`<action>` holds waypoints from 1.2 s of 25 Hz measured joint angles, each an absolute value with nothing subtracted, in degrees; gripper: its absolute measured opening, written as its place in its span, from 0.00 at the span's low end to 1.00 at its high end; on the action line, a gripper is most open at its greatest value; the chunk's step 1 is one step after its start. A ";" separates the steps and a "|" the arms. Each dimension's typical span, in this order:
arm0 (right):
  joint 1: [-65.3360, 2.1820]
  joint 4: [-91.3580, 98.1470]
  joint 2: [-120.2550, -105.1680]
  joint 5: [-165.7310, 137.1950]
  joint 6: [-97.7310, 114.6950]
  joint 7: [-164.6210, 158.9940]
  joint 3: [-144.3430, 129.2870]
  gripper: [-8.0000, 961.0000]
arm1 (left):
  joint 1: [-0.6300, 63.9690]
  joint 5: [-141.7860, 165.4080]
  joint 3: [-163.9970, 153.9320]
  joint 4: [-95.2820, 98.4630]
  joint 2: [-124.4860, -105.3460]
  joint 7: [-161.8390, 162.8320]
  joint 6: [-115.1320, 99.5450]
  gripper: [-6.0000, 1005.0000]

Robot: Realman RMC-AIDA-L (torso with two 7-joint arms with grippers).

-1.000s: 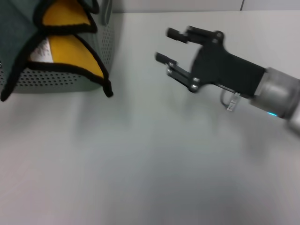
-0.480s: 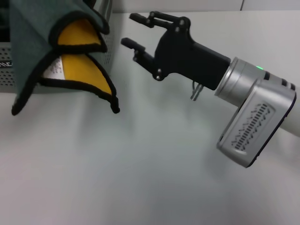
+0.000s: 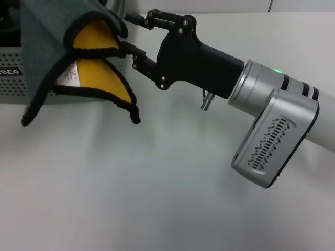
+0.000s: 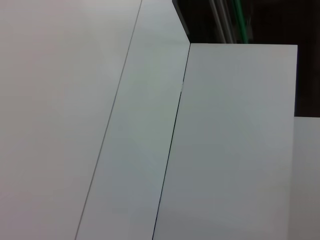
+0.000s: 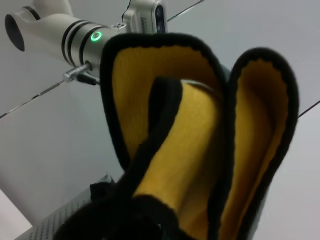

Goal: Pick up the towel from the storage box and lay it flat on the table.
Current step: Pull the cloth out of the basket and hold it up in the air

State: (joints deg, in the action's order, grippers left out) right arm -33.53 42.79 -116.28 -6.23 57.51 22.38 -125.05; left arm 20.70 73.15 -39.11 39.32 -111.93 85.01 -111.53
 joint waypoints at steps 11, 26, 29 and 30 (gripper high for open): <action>-33.64 43.54 -116.28 -6.14 57.04 26.88 -124.50 0.38 | 20.92 74.67 -39.06 39.08 -111.88 84.99 -111.52 0.06; -32.11 43.82 -116.28 -2.73 57.61 33.53 -124.89 0.35 | 20.79 75.85 -38.85 39.07 -111.76 84.90 -111.27 0.06; -32.19 44.13 -116.28 -2.72 57.63 33.42 -124.93 0.34 | 20.89 76.21 -38.84 39.05 -111.83 84.90 -111.26 0.06; -32.28 44.24 -116.27 -2.72 57.62 33.36 -124.97 0.34 | 20.89 76.21 -38.85 39.04 -111.84 84.90 -111.26 0.06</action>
